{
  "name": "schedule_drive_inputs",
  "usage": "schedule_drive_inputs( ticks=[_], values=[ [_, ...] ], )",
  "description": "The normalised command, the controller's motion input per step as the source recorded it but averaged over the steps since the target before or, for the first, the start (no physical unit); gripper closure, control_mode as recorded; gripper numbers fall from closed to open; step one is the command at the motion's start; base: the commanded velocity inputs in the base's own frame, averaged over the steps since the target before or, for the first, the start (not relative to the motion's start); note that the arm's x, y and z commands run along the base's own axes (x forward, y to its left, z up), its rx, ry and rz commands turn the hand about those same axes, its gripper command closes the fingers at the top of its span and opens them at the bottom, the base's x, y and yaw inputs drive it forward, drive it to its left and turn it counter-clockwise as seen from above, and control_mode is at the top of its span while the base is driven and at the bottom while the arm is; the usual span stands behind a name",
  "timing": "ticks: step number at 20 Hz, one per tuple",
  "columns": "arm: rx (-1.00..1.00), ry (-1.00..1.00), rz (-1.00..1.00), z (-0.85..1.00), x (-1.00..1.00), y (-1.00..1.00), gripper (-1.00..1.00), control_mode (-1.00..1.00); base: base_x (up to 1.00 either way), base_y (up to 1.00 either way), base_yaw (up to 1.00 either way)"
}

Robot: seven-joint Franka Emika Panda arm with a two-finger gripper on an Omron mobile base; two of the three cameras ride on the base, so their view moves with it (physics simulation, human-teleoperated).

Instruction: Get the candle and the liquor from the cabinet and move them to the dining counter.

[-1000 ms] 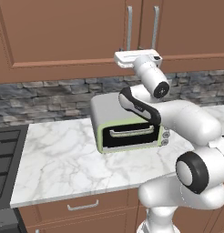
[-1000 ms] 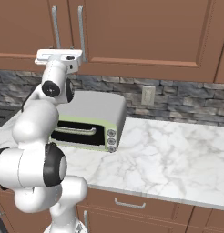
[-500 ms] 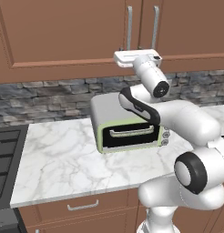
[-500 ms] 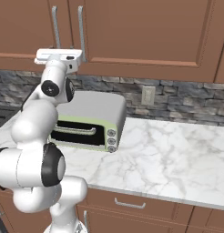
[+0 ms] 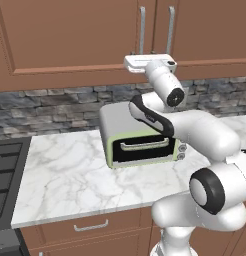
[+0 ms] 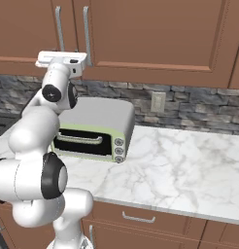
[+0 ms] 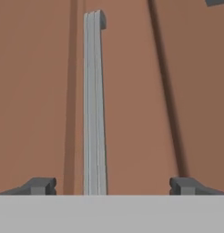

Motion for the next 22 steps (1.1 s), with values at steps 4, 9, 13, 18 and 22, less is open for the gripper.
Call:
schedule_drive_inputs(
  ticks=[4,9,13,18,22],
  values=[
    [0.00,0.00,0.00,0.00,0.13,0.10,1.00,-1.00,0.00,0.00,0.00],
    [0.00,0.00,0.00,0.00,0.00,0.00,1.00,-1.00,0.00,0.00,0.00],
    [0.00,0.00,0.00,0.00,0.00,0.00,1.00,-1.00,0.00,0.00,0.00],
    [0.00,0.00,0.00,0.00,0.00,0.00,1.00,-1.00,0.00,0.00,0.00],
    [0.00,0.00,0.02,0.00,-0.24,0.11,1.00,-1.00,0.00,0.00,0.00]
  ],
)
